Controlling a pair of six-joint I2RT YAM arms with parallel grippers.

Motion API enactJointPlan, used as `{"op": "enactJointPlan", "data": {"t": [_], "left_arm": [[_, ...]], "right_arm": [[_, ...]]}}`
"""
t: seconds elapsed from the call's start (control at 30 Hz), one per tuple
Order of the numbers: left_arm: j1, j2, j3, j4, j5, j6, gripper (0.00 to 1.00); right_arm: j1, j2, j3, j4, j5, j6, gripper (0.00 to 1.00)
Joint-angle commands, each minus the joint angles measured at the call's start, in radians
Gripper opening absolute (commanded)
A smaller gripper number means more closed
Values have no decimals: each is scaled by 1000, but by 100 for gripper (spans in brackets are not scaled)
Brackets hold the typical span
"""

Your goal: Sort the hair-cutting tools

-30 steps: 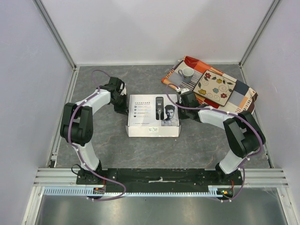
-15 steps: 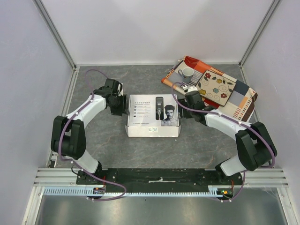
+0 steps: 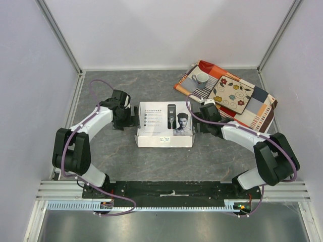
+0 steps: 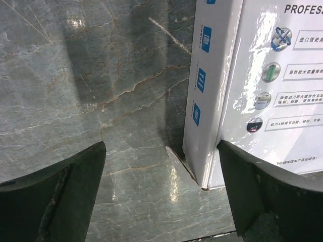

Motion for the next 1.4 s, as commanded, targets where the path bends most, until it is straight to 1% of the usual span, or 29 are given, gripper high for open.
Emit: {"op": "enactJointPlan", "data": {"t": [0.0, 0.2, 0.3, 0.37, 0.5, 0.6, 0.8, 0.83, 0.9, 1.0, 1.23, 1.3, 1.33, 1.37], "left_arm": [[-4, -26, -35, 18, -5, -25, 100], [-4, -60, -72, 21, -6, -33, 100], [-4, -113, -84, 29, -20, -38, 100], [-4, -150, -98, 55, -3, -38, 100], [-5, -234, -91, 54, -6, -44, 100], [-4, -251, -74, 31, -29, -45, 100], [-2, -183, -66, -23, -146, -44, 100], [1, -173, -69, -25, -179, -44, 100], [5, -164, -83, -11, -201, -51, 100], [15, -153, -100, 18, -189, -51, 100], [15, -84, -106, 54, -98, -68, 100], [16, -61, -112, 70, -92, -77, 100], [16, -58, -114, 76, -54, -81, 100], [15, -55, -118, 86, -46, -85, 100]], "right_arm": [[-3, -40, -19, 9, -4, 14, 94], [-3, -69, -40, 12, -20, 28, 98], [-1, -91, -46, 13, -19, 31, 98], [-3, -103, -51, 16, -22, 29, 98], [-3, -118, -57, 16, -22, 25, 98], [-3, -121, -63, 16, -24, 23, 98], [-3, -115, -72, 16, -14, 29, 98], [-3, -117, -71, 16, -14, 26, 98], [-1, -121, -71, 16, -10, 23, 98], [-3, -121, -69, 18, -11, 17, 98], [-3, -95, -72, 35, -31, 14, 98], [-3, -91, -77, 42, -33, 17, 98], [-3, -92, -80, 45, -34, 19, 98], [-3, -89, -82, 48, -39, 19, 98]]}}
